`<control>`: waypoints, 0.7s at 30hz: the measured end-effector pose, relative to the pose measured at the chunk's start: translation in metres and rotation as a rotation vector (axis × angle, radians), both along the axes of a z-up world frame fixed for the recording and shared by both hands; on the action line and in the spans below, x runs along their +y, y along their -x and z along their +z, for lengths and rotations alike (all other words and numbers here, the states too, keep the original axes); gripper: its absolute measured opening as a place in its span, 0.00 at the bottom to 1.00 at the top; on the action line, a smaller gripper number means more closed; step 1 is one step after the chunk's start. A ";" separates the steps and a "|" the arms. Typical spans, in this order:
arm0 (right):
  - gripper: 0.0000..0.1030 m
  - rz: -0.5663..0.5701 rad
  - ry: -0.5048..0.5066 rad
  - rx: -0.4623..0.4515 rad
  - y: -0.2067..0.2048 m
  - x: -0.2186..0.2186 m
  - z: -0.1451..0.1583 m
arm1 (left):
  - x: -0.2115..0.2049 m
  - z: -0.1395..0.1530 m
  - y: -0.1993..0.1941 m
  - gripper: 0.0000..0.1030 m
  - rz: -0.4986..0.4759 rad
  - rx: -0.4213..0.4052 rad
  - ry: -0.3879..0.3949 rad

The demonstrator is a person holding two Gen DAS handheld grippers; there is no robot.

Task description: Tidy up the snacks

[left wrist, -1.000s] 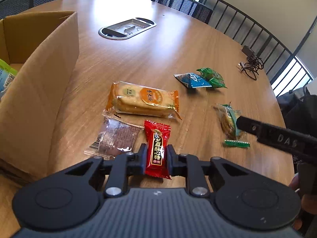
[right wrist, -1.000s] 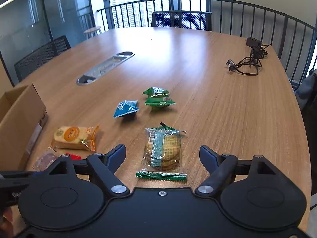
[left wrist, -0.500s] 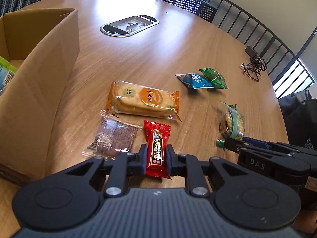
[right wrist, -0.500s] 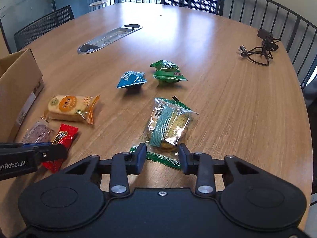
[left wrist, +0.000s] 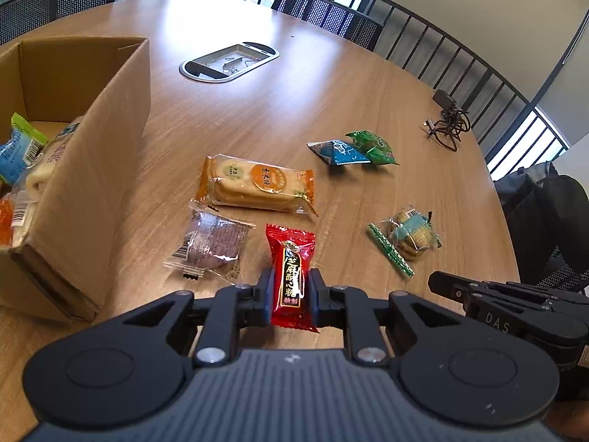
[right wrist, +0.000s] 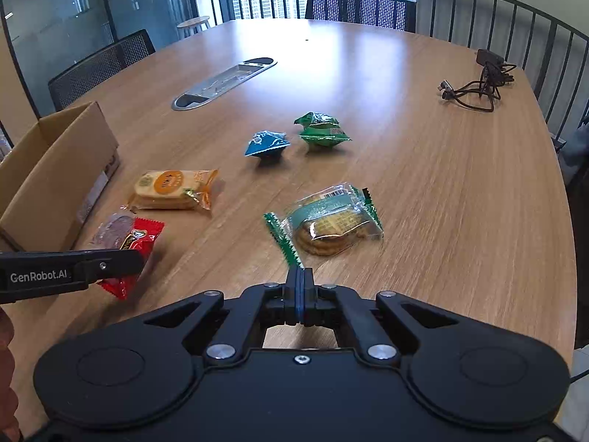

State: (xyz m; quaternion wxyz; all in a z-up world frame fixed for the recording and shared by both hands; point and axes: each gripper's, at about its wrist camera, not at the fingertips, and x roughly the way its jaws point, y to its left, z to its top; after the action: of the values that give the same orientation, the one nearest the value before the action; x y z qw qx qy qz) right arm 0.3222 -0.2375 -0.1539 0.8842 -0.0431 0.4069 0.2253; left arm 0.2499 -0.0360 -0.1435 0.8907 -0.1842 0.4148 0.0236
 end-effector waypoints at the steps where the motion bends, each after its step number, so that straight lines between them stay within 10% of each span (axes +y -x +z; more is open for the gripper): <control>1: 0.02 0.002 -0.015 -0.006 0.000 -0.001 0.001 | 0.001 0.000 0.001 0.18 0.004 -0.001 0.004; 3: 0.28 -0.030 -0.036 -0.024 -0.002 -0.003 0.005 | 0.003 0.002 0.001 0.18 0.005 -0.007 0.009; 5: 0.83 -0.068 -0.048 -0.048 -0.005 -0.004 0.008 | 0.004 0.003 0.001 0.18 0.002 -0.011 0.003; 21: 1.00 -0.099 0.090 -0.027 -0.055 0.020 -0.027 | 0.009 -0.012 -0.011 0.18 -0.008 0.031 0.017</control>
State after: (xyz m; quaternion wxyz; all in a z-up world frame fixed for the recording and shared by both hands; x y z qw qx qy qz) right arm 0.3774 -0.2179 -0.1808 0.8969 -0.0655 0.4063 0.1621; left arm 0.2614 -0.0268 -0.1554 0.8828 -0.1895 0.4293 0.0195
